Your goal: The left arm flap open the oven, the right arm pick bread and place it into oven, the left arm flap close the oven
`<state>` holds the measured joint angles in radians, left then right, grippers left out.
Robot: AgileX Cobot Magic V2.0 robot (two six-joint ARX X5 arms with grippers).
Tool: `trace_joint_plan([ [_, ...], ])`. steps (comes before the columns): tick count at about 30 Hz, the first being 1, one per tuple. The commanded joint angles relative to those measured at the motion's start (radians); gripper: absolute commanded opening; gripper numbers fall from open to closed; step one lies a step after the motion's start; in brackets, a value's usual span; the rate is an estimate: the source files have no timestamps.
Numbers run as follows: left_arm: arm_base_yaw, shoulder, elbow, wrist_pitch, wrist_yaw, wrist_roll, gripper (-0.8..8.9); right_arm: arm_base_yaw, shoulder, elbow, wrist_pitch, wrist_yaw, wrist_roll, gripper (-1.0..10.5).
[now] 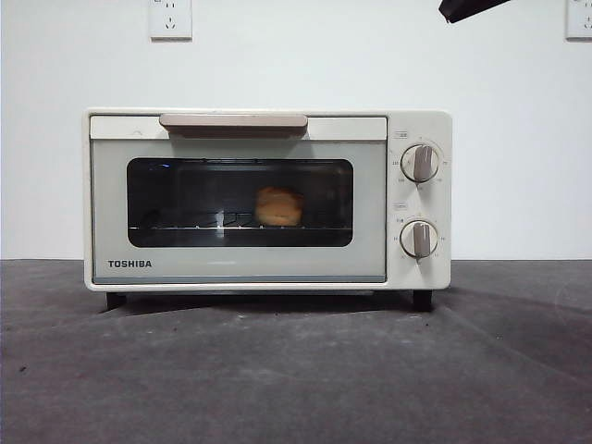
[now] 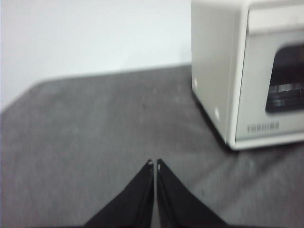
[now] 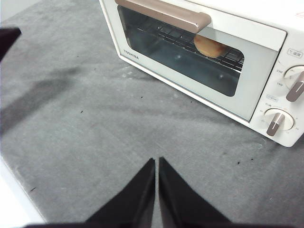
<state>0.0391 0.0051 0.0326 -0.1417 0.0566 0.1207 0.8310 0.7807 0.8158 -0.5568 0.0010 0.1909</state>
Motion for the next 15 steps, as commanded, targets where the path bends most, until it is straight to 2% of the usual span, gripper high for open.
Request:
trace_joint_plan([
  [1, 0.002, -0.002, -0.021, -0.039, -0.002, 0.002, 0.16, 0.01, 0.008, 0.014, 0.01, 0.003, 0.011, 0.1],
  [5, 0.002, -0.002, -0.021, -0.044, -0.002, -0.033, 0.16, 0.01, 0.008, 0.014, 0.01, 0.002, 0.011, 0.1],
  [15, 0.002, -0.002, -0.021, -0.044, -0.002, -0.032, 0.16, 0.01, 0.008, 0.014, 0.01, 0.002, 0.011, 0.1],
])
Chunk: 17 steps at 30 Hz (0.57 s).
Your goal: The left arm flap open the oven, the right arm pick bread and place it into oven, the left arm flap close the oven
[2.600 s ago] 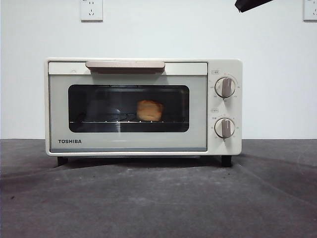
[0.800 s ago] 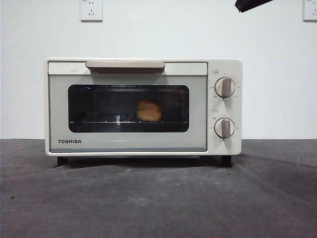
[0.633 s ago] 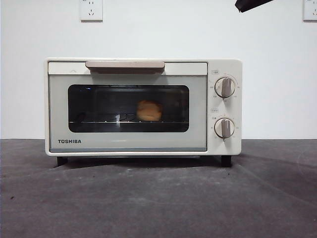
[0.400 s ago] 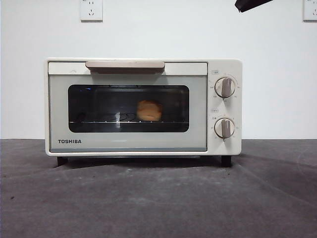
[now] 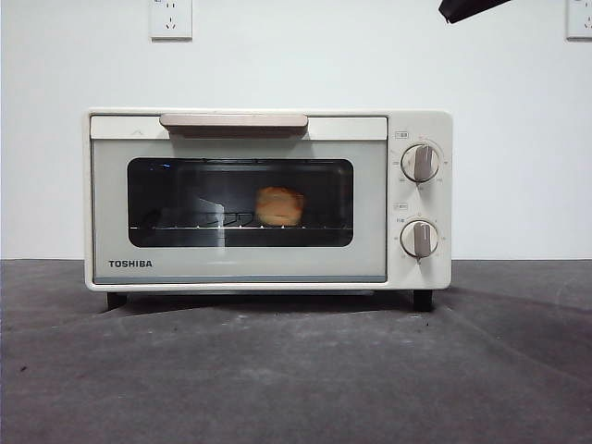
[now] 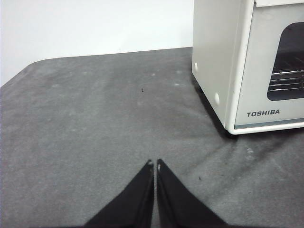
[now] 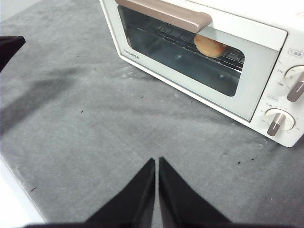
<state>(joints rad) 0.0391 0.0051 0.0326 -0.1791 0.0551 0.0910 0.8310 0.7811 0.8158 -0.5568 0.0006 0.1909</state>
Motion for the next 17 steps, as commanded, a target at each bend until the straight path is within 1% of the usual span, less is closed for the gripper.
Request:
trace_joint_plan([
  [1, 0.002, -0.002, -0.021, -0.007, 0.0, -0.003, 0.16, 0.01, 0.008, 0.014, 0.01, 0.003, 0.011, 0.1],
  [12, 0.002, -0.002, -0.021, -0.007, 0.0, -0.003, 0.16, 0.01, 0.008, 0.014, 0.01, 0.004, 0.007, 0.1],
  [13, 0.002, -0.002, -0.021, -0.007, 0.0, -0.003, 0.16, 0.01, 0.006, 0.014, 0.011, 0.013, -0.018, 0.1],
  [16, 0.002, -0.002, -0.021, -0.007, 0.0, -0.003, 0.16, -0.019, -0.013, 0.014, 0.016, 0.098, -0.045, 0.1],
  [17, 0.002, -0.002, -0.021, -0.007, 0.0, -0.003, 0.16, -0.035, -0.018, 0.014, 0.024, 0.115, -0.051, 0.1],
])
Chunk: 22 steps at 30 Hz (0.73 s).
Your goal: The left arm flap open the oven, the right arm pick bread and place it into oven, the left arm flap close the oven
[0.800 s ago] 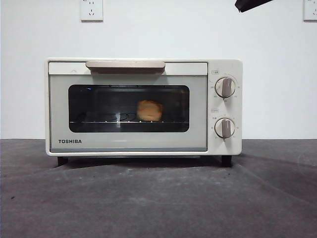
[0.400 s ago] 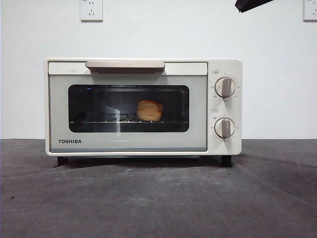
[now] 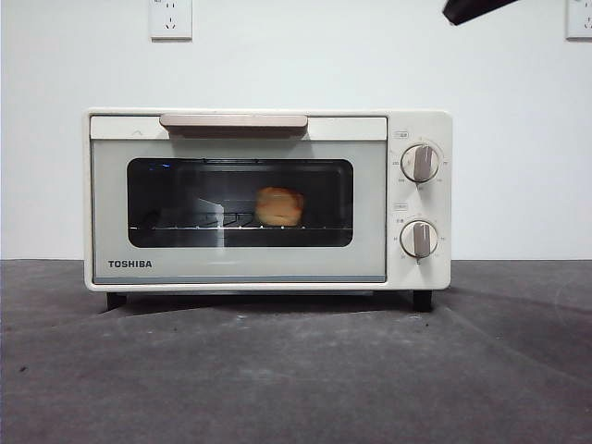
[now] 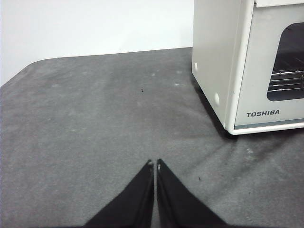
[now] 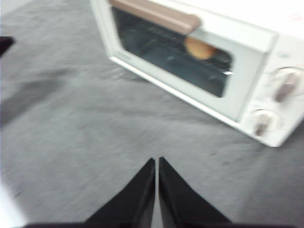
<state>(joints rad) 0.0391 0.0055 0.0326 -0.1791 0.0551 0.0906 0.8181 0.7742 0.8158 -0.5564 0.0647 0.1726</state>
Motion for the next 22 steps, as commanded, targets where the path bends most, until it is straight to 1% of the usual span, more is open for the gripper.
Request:
trace_joint_plan([
  [1, 0.002, -0.002, -0.021, -0.007, 0.0, -0.002, 0.16, -0.056, -0.021, 0.012, 0.04, 0.05, -0.044, 0.1],
  [3, 0.002, -0.002, -0.021, -0.007, 0.0, -0.002, 0.16, -0.135, -0.054, -0.003, 0.079, 0.005, -0.05, 0.1],
  [6, 0.002, -0.002, -0.021, -0.007, 0.0, -0.002, 0.16, -0.264, -0.117, -0.061, 0.174, -0.104, -0.051, 0.1],
  [7, 0.002, -0.002, -0.021, -0.007, 0.0, -0.002, 0.16, -0.33, -0.157, -0.101, 0.233, -0.151, -0.053, 0.1],
  [9, 0.002, -0.002, -0.021, -0.007, 0.0, -0.002, 0.16, -0.415, -0.211, -0.163, 0.306, -0.189, -0.061, 0.1],
  [12, 0.002, -0.002, -0.021, -0.007, 0.0, -0.002, 0.16, -0.538, -0.306, -0.273, 0.401, -0.196, -0.081, 0.1],
  [16, 0.002, -0.002, -0.021, -0.007, 0.0, -0.002, 0.16, -0.657, -0.419, -0.406, 0.495, -0.193, -0.087, 0.1],
  [22, 0.002, -0.002, -0.021, -0.007, 0.0, -0.002, 0.16, -0.765, -0.571, -0.577, 0.602, -0.187, -0.102, 0.1],
])
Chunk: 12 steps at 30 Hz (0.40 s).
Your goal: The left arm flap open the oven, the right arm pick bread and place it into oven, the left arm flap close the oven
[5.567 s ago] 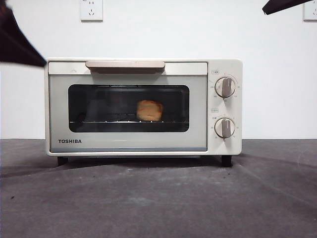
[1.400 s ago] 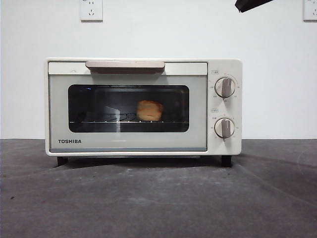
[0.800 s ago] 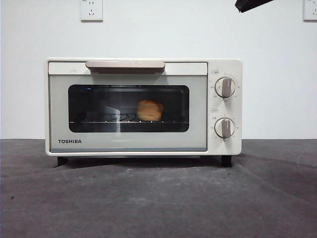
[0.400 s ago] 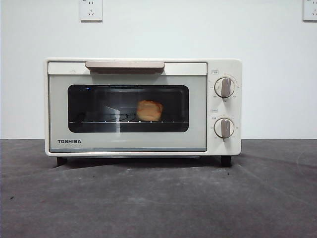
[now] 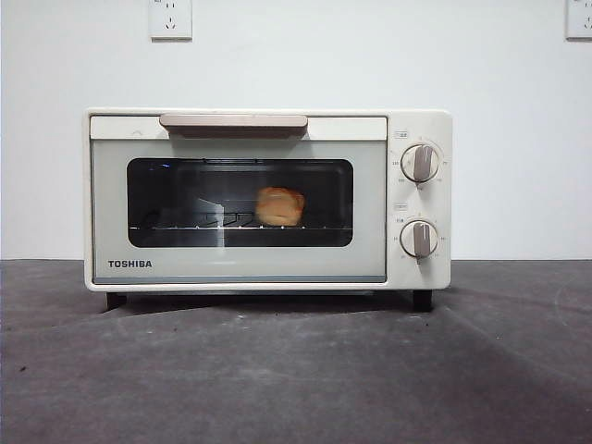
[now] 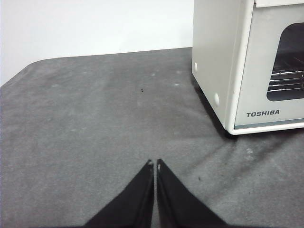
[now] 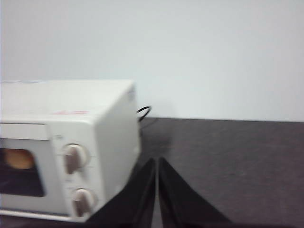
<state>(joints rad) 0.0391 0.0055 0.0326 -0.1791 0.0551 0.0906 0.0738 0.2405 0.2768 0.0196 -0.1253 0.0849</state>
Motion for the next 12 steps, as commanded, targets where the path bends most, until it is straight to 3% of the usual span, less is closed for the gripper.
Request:
trace_joint_plan([
  [1, 0.002, -0.002, -0.021, -0.007, 0.0, -0.002, 0.16, -0.032, -0.057, -0.058, 0.03, 0.003, -0.014, 0.1],
  [12, 0.002, -0.002, -0.021, -0.007, 0.0, -0.002, 0.16, -0.069, -0.233, -0.235, 0.032, 0.028, -0.009, 0.1],
])
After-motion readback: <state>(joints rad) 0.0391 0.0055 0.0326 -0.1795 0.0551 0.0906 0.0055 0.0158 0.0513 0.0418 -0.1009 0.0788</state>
